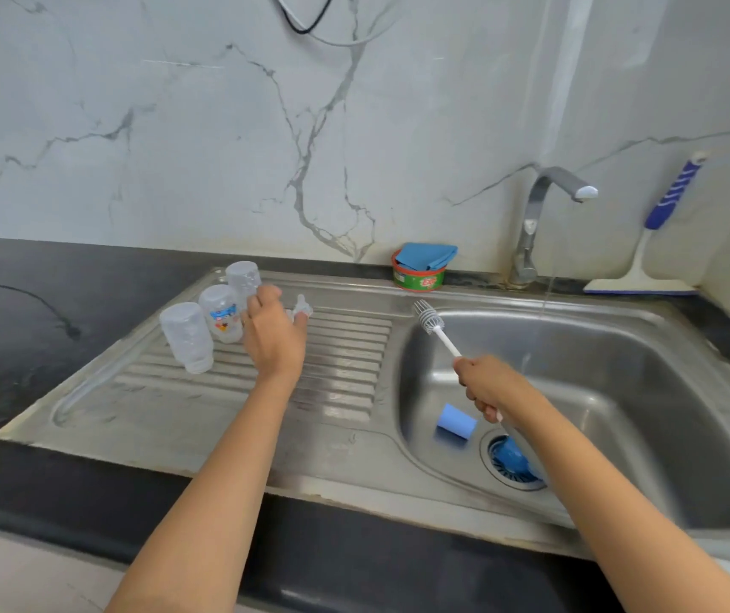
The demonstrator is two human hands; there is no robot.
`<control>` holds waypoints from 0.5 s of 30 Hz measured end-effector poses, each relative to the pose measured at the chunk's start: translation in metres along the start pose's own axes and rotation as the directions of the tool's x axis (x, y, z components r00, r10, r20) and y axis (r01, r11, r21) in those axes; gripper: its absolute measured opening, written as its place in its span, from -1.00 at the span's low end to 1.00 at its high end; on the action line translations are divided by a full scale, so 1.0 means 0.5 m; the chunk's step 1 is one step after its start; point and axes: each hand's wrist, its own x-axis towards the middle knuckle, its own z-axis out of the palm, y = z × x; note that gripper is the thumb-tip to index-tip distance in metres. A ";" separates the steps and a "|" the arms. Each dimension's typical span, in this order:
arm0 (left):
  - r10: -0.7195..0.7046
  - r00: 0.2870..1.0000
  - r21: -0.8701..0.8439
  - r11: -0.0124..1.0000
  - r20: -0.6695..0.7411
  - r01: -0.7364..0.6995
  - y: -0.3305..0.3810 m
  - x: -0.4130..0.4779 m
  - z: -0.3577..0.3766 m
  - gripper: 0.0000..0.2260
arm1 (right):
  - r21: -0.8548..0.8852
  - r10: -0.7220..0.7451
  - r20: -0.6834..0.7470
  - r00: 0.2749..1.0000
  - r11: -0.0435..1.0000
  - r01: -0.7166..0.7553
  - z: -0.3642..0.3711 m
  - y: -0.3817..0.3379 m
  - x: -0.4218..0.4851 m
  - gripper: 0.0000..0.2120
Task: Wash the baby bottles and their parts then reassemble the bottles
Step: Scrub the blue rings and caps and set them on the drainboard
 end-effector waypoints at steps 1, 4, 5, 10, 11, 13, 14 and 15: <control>0.041 0.999 -0.036 0.999 0.007 -0.040 0.026 -0.002 0.006 -0.64 | 0.010 0.011 -0.021 1.000 1.000 -0.010 -0.011 0.003 0.001 -0.73; 0.149 0.982 -0.136 0.982 0.120 -0.132 0.103 -0.014 0.045 -0.68 | 0.073 0.077 -0.055 0.996 0.995 -0.073 -0.048 0.012 0.000 -0.74; 0.167 0.969 -0.162 0.977 0.184 -0.138 0.129 -0.024 0.064 -0.69 | 0.083 0.103 -0.059 0.993 0.992 -0.098 -0.063 0.018 0.000 -0.75; 0.231 0.808 -0.229 0.966 0.543 -0.122 0.231 -0.104 0.177 -0.80 | 0.119 0.203 -0.108 0.973 0.975 -0.190 -0.122 0.060 0.015 -0.74; 0.234 0.743 -0.227 0.967 0.627 -0.113 0.246 -0.125 0.200 -0.84 | 0.120 0.214 -0.120 0.969 0.972 -0.200 -0.131 0.071 0.021 -0.74; 0.226 0.608 -0.187 0.974 0.761 -0.127 0.269 -0.165 0.247 -0.83 | 0.106 0.226 -0.135 0.965 0.971 -0.213 -0.145 0.092 0.030 -0.73; 0.219 0.552 -0.158 0.975 0.804 -0.155 0.276 -0.183 0.269 -0.82 | 0.108 0.231 -0.139 0.963 0.970 -0.217 -0.150 0.103 0.035 -0.72; 0.208 0.504 -0.131 0.974 0.838 -0.184 0.283 -0.201 0.292 -0.84 | 0.120 0.241 -0.144 0.960 0.967 -0.224 -0.156 0.115 0.039 -0.71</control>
